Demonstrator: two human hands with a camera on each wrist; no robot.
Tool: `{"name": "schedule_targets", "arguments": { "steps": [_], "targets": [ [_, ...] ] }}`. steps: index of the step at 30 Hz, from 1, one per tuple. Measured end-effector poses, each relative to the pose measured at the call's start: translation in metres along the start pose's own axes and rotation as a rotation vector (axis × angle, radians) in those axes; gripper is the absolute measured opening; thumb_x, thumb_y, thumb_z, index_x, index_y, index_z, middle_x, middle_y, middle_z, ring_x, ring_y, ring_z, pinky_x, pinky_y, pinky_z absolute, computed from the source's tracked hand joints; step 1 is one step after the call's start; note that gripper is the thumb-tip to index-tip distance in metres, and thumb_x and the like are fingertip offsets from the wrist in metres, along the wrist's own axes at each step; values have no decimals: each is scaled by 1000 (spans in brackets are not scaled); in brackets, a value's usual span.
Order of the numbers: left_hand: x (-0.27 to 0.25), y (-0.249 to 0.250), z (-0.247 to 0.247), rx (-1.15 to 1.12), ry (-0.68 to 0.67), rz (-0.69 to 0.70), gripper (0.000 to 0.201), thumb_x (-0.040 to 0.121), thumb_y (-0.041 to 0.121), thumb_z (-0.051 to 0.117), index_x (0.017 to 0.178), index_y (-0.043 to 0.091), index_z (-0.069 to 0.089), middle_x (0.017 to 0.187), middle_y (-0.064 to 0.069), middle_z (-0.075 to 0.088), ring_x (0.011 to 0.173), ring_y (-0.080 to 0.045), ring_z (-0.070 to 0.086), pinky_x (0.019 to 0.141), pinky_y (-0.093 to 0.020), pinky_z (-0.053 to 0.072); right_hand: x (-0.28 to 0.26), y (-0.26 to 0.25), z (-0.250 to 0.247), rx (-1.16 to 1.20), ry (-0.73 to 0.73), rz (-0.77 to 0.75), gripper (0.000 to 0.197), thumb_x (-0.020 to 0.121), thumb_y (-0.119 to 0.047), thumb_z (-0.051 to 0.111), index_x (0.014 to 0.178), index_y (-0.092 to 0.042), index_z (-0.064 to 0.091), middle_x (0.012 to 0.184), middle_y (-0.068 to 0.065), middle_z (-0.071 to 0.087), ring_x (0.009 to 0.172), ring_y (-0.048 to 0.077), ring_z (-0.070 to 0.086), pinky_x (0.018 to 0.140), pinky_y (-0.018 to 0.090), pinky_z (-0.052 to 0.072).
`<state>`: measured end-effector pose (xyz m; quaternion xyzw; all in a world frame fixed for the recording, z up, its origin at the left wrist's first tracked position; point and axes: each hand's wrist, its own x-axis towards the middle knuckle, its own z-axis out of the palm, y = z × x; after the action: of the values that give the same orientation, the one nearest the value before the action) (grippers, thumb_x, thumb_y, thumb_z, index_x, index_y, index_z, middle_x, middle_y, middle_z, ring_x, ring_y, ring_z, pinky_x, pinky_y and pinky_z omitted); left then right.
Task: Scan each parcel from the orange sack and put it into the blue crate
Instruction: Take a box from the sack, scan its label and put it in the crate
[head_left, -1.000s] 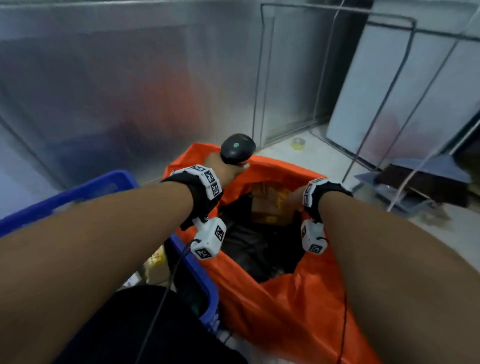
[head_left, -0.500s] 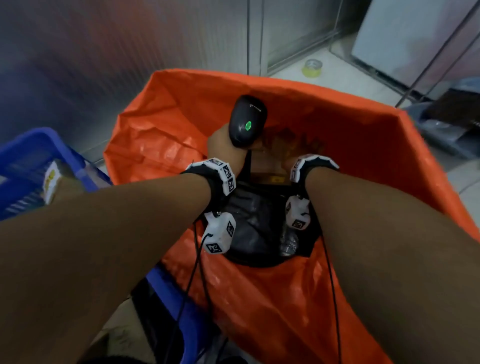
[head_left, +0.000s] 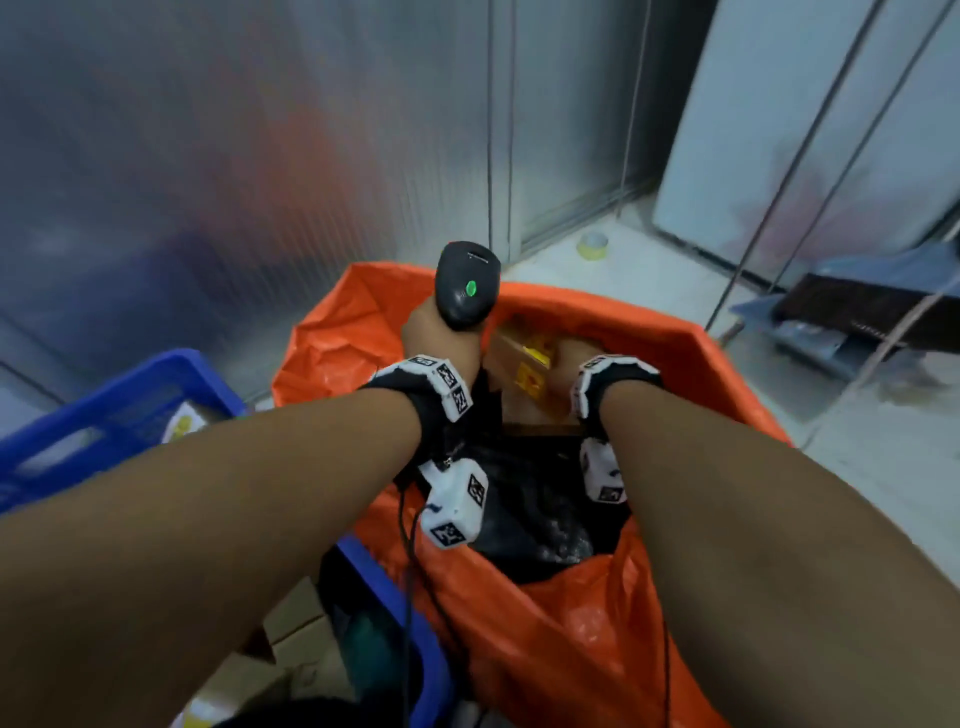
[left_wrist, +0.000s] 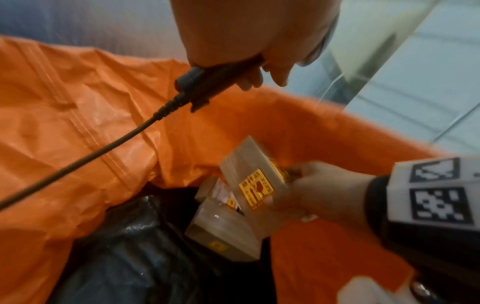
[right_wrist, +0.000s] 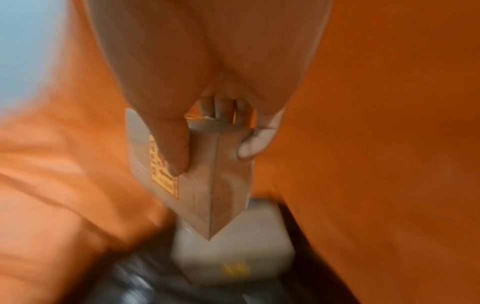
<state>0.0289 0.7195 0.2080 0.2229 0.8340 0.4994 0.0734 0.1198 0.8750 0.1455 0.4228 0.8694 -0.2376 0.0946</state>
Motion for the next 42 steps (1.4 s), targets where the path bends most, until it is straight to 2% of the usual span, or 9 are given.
{"name": "schedule_targets", "arguments": {
  "steps": [4, 11, 16, 19, 23, 28, 32, 38, 42],
  "targets": [
    [-30, 50, -84, -78, 121, 66, 25, 82, 30, 77, 81, 5, 70, 79, -21, 69, 81, -41, 67, 67, -44, 53, -77, -85, -63, -63, 118, -163, 30, 79, -29, 73, 106, -16, 69, 115, 10, 70, 95, 30, 66, 81, 32, 50],
    [-77, 49, -240, -104, 323, 59, 11, 84, 22, 76, 80, 14, 70, 65, -5, 58, 64, -20, 55, 60, -28, 34, -207, -225, -75, 129, 269, -389, 14, 89, -29, 66, 90, -15, 64, 95, 12, 65, 87, 32, 61, 72, 27, 39],
    [-105, -8, -321, -110, 412, -20, 25, 81, 28, 80, 92, 7, 74, 90, -17, 73, 96, -41, 69, 70, -37, 48, -255, -286, -22, 342, 133, -436, 24, 81, -33, 76, 89, -12, 66, 85, 6, 68, 77, 26, 65, 73, 35, 56],
    [-121, -48, -347, -172, 449, -95, 24, 80, 26, 81, 92, 7, 74, 84, -14, 72, 86, -36, 69, 74, -39, 55, -258, -293, 24, 542, -6, -345, 32, 76, -34, 80, 89, -8, 68, 82, 11, 74, 75, 29, 73, 70, 49, 63],
    [-136, -117, -365, -262, 433, -286, 25, 80, 26, 83, 94, 7, 76, 78, -9, 70, 74, -24, 65, 68, -29, 47, -264, -298, 39, 587, -247, -235, 31, 78, -18, 84, 98, -3, 66, 90, 15, 73, 72, 27, 72, 53, 35, 60],
    [-126, -117, -375, -415, 328, -351, 20, 85, 16, 81, 71, 11, 68, 65, -4, 66, 55, -15, 59, 61, -27, 50, -267, -305, 28, 669, -297, -271, 40, 78, -17, 83, 111, -1, 68, 106, 17, 74, 90, 30, 74, 76, 48, 62],
    [-121, -93, -380, -559, 299, -303, 15, 86, 16, 81, 82, 11, 67, 69, -4, 66, 57, -15, 60, 53, -25, 53, -279, -316, 33, 585, -112, -361, 28, 77, -15, 83, 95, -2, 65, 91, 19, 72, 82, 33, 72, 70, 47, 63],
    [-116, -85, -398, -651, 493, -351, 60, 68, 65, 80, 100, 16, 69, 92, -4, 75, 85, -25, 73, 87, -39, 60, -296, -342, 49, 361, 216, -639, 58, 65, -32, 84, 102, -19, 42, 97, 5, 63, 87, 24, 65, 73, 46, 59],
    [-109, -77, -424, -635, 537, -381, 69, 79, 71, 69, 117, 13, 68, 109, -5, 74, 99, -26, 72, 97, -42, 56, -297, -349, 47, 79, 503, -875, 42, 72, -9, 75, 102, -13, 45, 99, 0, 45, 90, 17, 45, 75, 37, 50]
  ]
}}
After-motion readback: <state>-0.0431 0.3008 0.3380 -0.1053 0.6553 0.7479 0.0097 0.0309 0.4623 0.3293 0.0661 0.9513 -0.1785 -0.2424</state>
